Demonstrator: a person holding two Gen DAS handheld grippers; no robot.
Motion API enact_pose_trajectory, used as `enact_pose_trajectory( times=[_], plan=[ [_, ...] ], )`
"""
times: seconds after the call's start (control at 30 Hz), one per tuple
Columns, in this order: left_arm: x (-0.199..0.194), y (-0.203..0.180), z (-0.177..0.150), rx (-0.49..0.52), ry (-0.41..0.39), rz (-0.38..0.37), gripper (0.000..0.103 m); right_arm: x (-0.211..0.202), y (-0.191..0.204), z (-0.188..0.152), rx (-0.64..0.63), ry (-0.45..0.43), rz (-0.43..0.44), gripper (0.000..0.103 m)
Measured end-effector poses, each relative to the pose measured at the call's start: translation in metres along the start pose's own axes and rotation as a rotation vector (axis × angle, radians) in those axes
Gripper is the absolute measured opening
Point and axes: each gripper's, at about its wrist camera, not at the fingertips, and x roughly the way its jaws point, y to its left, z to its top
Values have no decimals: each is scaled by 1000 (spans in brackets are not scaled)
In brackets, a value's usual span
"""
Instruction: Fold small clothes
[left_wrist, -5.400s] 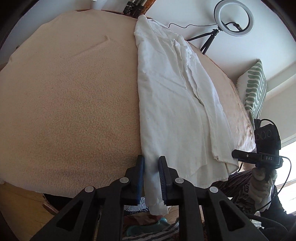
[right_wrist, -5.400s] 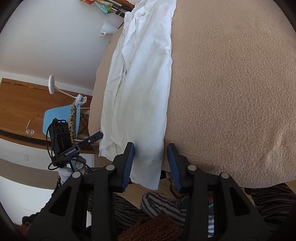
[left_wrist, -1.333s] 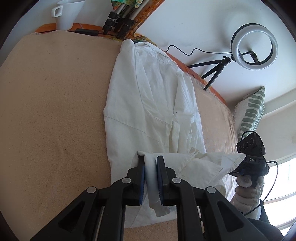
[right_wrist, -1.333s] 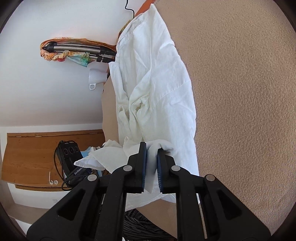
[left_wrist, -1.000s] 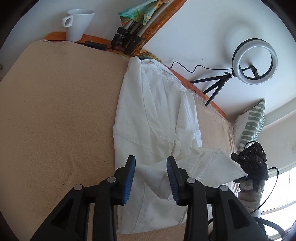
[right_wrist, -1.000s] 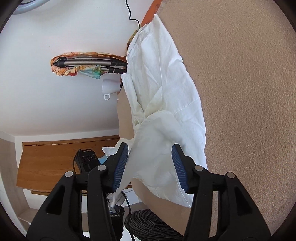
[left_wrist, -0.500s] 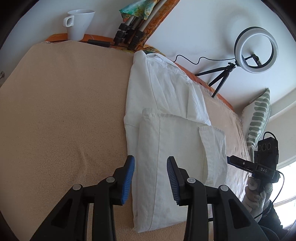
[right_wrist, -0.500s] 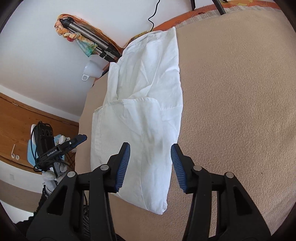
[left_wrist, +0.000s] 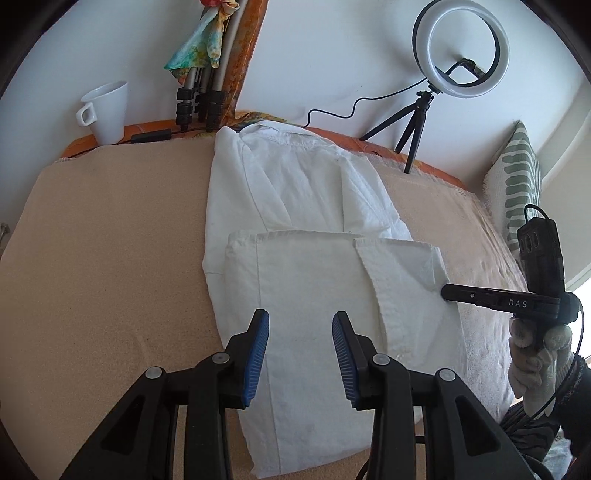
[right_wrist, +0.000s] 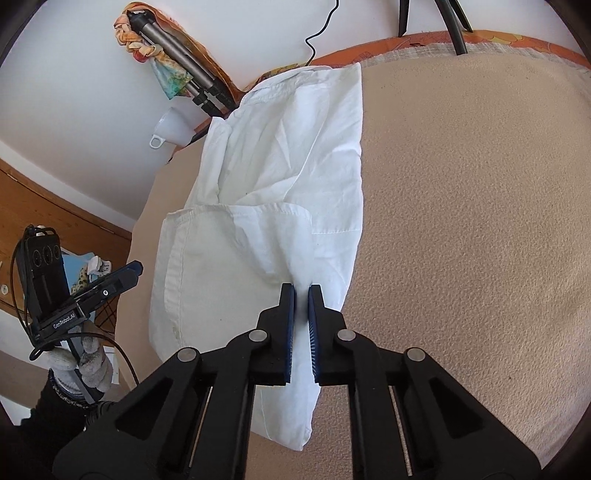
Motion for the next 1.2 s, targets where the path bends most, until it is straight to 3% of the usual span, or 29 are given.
enact_pose_trajectory(
  times=[0.1, 0.2, 0.3, 0.43, 0.53, 0.6, 0.77, 0.9, 1.13, 1.2],
  plan=[
    [10, 17, -3, -45, 25, 73, 32, 1, -1, -2, 1, 12, -39, 8],
    [4, 25, -4, -80, -8, 63, 32, -15, 7, -1, -32, -55, -83, 11],
    [-6, 13, -2, -34, -60, 55, 32, -28, 17, 1, -69, -119, -49, 12],
    [-8, -8, 2, 28, -93, -17, 32, -24, 43, -1, -177, -128, 2, 12],
    [3, -24, 7, 115, -90, 13, 32, -7, 64, 2, -257, -115, -17, 12],
    [11, -22, 10, 117, -79, 14, 32, 4, 70, 5, -288, -115, -45, 12],
    [31, 4, 12, 73, -46, 54, 32, 23, 54, 12, -241, -82, -86, 12],
    [44, 19, 6, 44, -24, 42, 29, 35, 40, 13, -216, -38, -85, 11],
    [28, 27, 10, 45, -32, 57, 28, 24, 25, 16, -139, -24, -26, 11],
    [17, 33, 17, 44, -58, 77, 29, 11, 20, 20, -122, -52, -8, 17]
  ],
)
